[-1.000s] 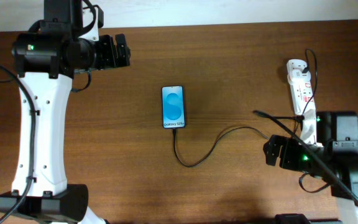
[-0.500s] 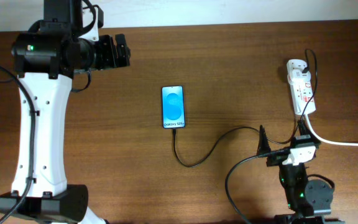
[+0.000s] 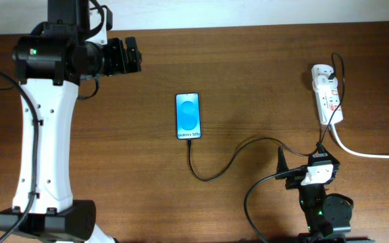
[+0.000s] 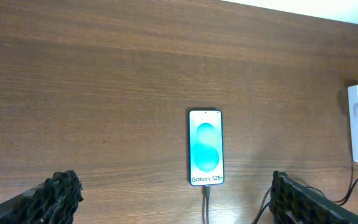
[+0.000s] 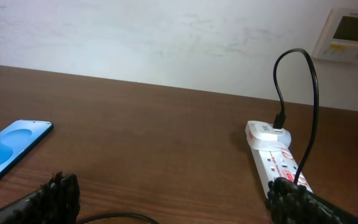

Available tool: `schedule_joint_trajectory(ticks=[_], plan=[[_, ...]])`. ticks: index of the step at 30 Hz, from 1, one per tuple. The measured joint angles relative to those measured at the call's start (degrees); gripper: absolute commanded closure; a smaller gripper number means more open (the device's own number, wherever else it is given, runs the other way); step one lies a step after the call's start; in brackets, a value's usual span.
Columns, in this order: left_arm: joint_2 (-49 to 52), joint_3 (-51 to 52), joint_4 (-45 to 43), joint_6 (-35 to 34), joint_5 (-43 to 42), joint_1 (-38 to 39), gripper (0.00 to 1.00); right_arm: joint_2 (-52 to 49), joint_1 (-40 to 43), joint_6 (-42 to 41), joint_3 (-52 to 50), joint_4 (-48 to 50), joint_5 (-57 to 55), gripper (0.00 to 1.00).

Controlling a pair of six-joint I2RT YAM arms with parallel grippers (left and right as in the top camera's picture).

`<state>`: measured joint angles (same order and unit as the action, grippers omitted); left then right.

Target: Plug charger to phone and switch on socket

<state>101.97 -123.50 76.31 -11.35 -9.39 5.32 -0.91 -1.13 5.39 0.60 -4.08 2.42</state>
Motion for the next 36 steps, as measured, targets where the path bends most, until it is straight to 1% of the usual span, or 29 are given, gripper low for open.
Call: schedule_joint_trajectory(ticks=[6, 8, 9, 10, 11, 13, 14, 15, 16, 17, 18, 20, 24, 26, 28, 32, 35, 36], plan=[[-0.1, 0.0, 0.9, 0.0, 0.0, 0.0, 0.01, 0.0, 0.0, 0.0, 0.0, 0.0, 0.0, 0.02], [-2.3, 2.6, 0.8, 0.0, 0.3, 0.0, 0.01, 0.0, 0.0, 0.0, 0.0, 0.0, 0.0, 0.02], [-6.1, 8.0, -5.3, 0.0, 0.5, 0.0, 0.01, 0.1, 0.0, 0.0, 0.0, 0.0, 0.0, 0.02], [-12.8, 17.1, -12.2, 0.0, 1.0, 0.0, 0.01, 0.1, 0.0, 0.0, 0.0, 0.0, 0.0, 0.02], [-19.4, 27.5, -22.3, 1.0, 1.3, 0.0, 0.01, 0.1, 0.0, 0.0, 0.0, 0.0, 0.0, 0.02], [-30.4, 44.5, -34.4, 4.4, 1.5, 0.0, 0.01, 0.1, 0.0, 0.0, 0.0, 0.0, 0.0, 0.02], [-38.1, 54.8, -37.3, 7.2, 1.5, 0.0, 0.01, 0.2, 0.0, 0.0, 0.0, 0.0, 0.0, 0.02], [-41.8, 59.6, -42.0, 8.5, 1.6, 0.0, 0.01, 0.1, 0.0, 0.0, 0.0, 0.0, 0.0, 0.02], [-49.7, 69.2, -48.4, 10.2, 2.4, 0.0, 0.00, 0.2, 0.0, 0.0, 0.0, 0.0, 0.0, 0.02], [-56.5, 76.5, -52.5, 11.0, 3.1, 0.0, 0.01, 0.2, 0.0, 0.0, 0.0, 0.0, 0.0, 0.02], [-61.2, 82.2, -59.1, 11.4, 4.0, 0.0, 0.00, 0.2, 0.0, 0.0, 0.0, 0.0, 0.0, 0.02], [-72.3, 95.3, -66.4, 12.8, 6.0, 0.0, 0.01, 0.3, 0.0, 0.0, 0.0, 0.0, 0.0, 0.02], [-86.1, 108.4, -73.2, 18.8, 6.7, -1.0, 0.01, 0.2, 0.0, 0.0, 0.0, 0.0, 0.0, 0.02], [-89.6, 113.1, -78.5, 19.8, 6.6, -3.0, 0.01, 0.2, 0.0, 0.0, 0.0, 0.0, 0.0, 0.02], [-93.5, 118.4, -81.4, 20.4, 6.6, -5.3, 0.01, 0.3, 0.0, 0.0, 0.0, 0.0, 0.0, 0.02], [-97.2, 122.2, -81.2, 20.4, 6.6, -7.3, 0.01, 0.3, 0.0, 0.0, 0.0, 0.0, 0.0, 0.02], [-100.3, 122.6, -76.2, 20.6, 6.6, -7.4, 0.01, 0.3, 0.0, 0.0, 0.0, 0.0, 0.0, 0.02], [-101.1, 122.7, -72.6, 20.6, 6.6, -7.4, 0.01, 0.3, 0.0, 0.0, 0.0, 0.0, 0.0, 0.02]])
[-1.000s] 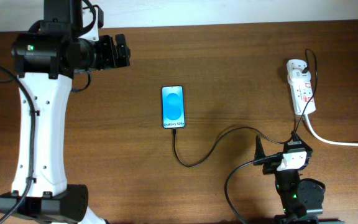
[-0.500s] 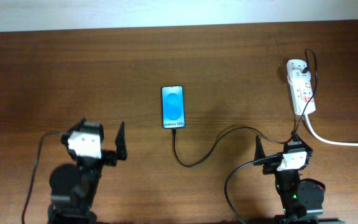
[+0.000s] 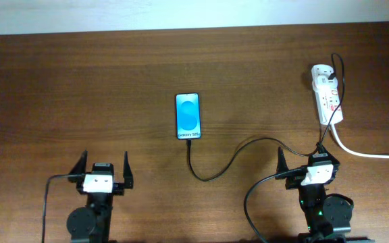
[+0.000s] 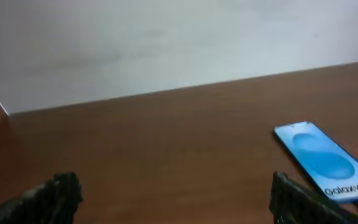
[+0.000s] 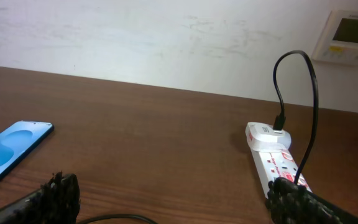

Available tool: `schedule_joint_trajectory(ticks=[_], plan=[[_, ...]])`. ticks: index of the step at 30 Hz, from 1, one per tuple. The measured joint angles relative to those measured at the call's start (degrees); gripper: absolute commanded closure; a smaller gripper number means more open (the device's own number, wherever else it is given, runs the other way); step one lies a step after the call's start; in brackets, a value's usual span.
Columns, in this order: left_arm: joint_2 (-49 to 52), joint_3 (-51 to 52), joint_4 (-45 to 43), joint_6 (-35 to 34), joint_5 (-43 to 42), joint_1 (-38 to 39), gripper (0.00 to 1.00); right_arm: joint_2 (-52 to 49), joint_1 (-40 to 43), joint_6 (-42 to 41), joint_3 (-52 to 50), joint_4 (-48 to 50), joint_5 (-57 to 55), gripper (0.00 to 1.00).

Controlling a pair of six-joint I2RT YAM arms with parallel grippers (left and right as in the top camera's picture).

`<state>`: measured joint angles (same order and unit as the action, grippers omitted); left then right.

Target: Plug charger to phone and switch on socket

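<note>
A phone [image 3: 188, 116] with a lit blue screen lies face up at the table's middle, also in the left wrist view [image 4: 327, 160] and the right wrist view [image 5: 10, 152]. A black cable [image 3: 231, 162] is plugged into its lower end and runs right toward the white socket strip [image 3: 327, 94], where the charger [image 5: 270, 134] sits. My left gripper [image 3: 104, 171] is open at the front left, empty. At the front right my right gripper [image 3: 312, 164] is open and empty, just below the strip.
The strip's white mains lead [image 3: 367, 151] runs off the right edge. A pale wall [image 5: 166, 37] stands behind the table, with a white control panel [image 5: 347, 35] on it. Bare brown wood [image 3: 80, 101] covers the left half.
My left arm has gone from raised and stretched over the far left of the table to folded down at the front left edge, gripper still open. Phone, cable, strip and right gripper are unchanged.
</note>
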<state>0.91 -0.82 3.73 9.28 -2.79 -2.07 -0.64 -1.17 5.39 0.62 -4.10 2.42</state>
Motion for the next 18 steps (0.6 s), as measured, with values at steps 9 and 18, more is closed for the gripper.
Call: schedule_joint_trajectory(ticks=[9, 18], plan=[[0.0, 0.1, 0.5, 0.0, 0.0, 0.0, 0.01, 0.0, 0.0, 0.0, 0.0, 0.0, 0.0, 0.02], [0.0, 0.1, 0.5, 0.0, 0.0, 0.0, 0.01, 0.0, 0.0, 0.0, 0.0, 0.0, 0.0, 0.02]])
